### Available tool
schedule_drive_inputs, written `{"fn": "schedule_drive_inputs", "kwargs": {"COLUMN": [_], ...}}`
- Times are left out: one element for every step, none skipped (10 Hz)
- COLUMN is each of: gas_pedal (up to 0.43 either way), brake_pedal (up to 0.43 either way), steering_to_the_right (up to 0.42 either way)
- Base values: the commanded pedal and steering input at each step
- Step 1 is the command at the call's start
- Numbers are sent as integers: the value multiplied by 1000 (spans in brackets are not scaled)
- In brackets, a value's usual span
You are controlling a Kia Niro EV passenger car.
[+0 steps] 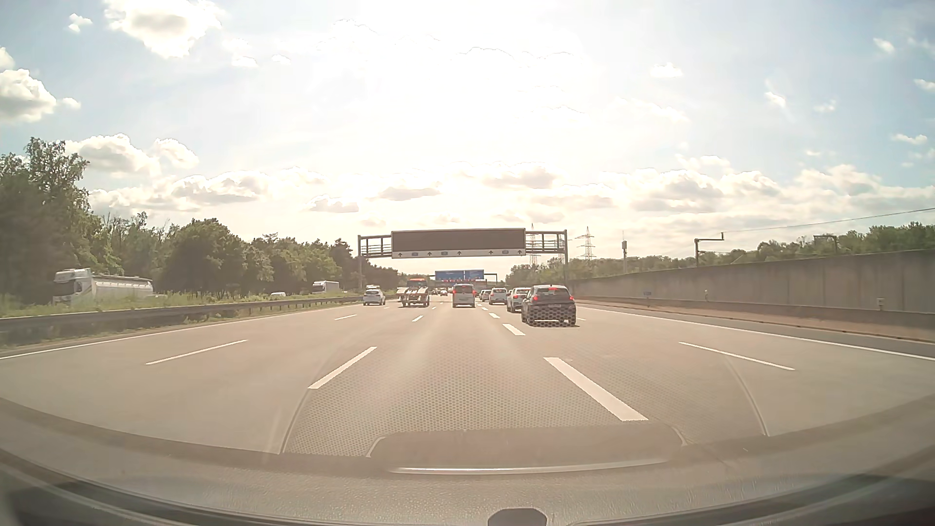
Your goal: Follow the waypoints while adhering to traffic rules and regulations
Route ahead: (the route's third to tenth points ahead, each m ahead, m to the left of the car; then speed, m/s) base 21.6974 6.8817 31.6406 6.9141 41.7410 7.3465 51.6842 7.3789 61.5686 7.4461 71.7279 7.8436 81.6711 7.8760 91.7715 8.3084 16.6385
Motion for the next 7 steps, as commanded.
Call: {"fn": "schedule_drive_inputs", "kwargs": {"gas_pedal": [0, 0, 0, 0, 0, 0, 0], "brake_pedal": [287, 287, 287, 287, 293, 293, 293], "steering_to_the_right": [-5, -5, -5, -6, -7, -7, -7]}}
